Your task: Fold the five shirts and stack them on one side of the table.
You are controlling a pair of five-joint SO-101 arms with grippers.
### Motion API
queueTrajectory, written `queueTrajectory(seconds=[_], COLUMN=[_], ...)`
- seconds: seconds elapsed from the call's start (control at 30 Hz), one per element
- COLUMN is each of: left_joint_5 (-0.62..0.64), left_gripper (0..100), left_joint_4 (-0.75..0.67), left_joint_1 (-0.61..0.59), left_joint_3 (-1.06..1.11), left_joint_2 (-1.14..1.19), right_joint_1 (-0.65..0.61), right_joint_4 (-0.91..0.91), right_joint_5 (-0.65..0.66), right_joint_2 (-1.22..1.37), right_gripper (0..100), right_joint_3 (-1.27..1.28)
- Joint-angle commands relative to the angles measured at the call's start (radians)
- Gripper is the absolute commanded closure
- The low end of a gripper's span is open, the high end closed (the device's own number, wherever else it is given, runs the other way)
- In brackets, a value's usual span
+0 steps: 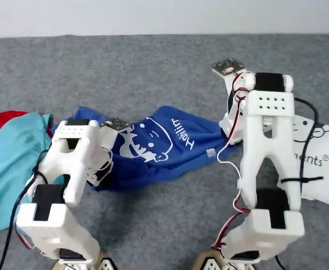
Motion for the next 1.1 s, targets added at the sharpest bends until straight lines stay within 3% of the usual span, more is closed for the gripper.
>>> queueTrajectory(seconds=[0.0,0.17,0.53,0.83,1.07], left_joint_5=[0.005,0.006,0.176,0.29,0.293], left_gripper=[99,99,99,99,99], left_joint_4=[0.066,0.149,0.252,0.123,0.008], left_joint_1=[-0.002,-0.002,-0.009,-0.064,-0.103], left_joint_3=[-0.007,-0.01,-0.051,-0.46,-0.547], left_joint_2=[-0.187,-0.511,-1.08,-1.169,-1.172], right_joint_1=[0.002,-0.004,-0.004,0.001,0.004], right_joint_4=[0.041,0.041,0.039,0.039,-0.024], right_joint_5=[-0.003,-0.005,-0.006,-0.009,-0.009], right_joint_2=[-0.101,-0.182,-0.476,-0.762,-0.918], right_gripper=[98.8,98.8,98.8,98.8,98.8], right_joint_3=[-0.005,-0.005,-0.005,-0.006,-0.011])
